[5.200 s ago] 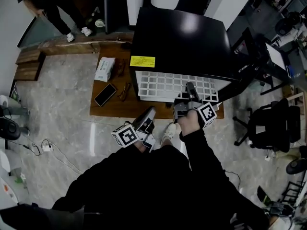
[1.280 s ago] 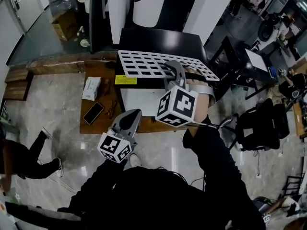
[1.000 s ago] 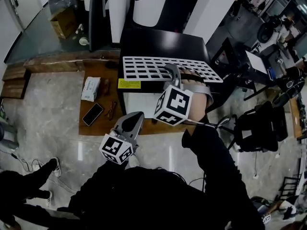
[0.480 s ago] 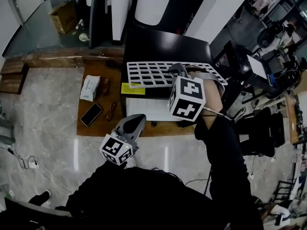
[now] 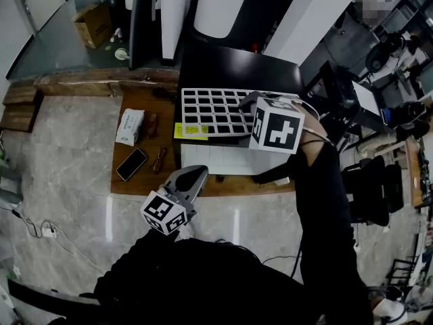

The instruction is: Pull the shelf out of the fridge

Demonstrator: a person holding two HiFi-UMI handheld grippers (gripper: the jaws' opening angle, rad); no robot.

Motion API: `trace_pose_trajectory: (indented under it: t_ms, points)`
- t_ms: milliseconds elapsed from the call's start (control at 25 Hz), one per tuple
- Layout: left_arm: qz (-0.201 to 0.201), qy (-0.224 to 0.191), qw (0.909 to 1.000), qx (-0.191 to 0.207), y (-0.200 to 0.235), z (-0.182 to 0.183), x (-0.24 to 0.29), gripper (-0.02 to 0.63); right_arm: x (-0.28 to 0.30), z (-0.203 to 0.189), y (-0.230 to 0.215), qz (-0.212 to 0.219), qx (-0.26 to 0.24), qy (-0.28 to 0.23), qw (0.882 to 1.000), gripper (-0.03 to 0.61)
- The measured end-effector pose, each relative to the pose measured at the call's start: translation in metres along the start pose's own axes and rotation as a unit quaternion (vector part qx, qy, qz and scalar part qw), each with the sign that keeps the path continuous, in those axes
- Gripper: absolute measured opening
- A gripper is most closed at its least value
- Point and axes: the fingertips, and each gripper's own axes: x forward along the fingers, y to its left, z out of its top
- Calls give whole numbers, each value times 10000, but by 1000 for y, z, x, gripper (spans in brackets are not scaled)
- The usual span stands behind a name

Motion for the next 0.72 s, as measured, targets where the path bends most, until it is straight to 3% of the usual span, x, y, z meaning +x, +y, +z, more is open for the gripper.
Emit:
trace_pose_trajectory:
  t_ms: [200,320,480,600,640,720]
  points:
    - [-110,15,9999,-72,-4,1,1,6,4,-3,13,990,96,-216,9948,350]
    - [-86,34,10000,-6,-5,1,1,6,5,-1,13,1078,141,-401,9933,347]
    - [5,119,9998,130,-7,0,1,6,4,-1,9,711,137,-627,9954,347]
    - [66,173,9995,269,-9,3,0,6,-19,7,2,-31,314,-1218,9920,345]
    - [67,183,9992,338,-11,4,0,6,-32,10,2,-341,424,-1573,9860,344]
    - [85,176,9988,457,-19,5,2,6,-61,12,9,-970,696,-2411,9631,293]
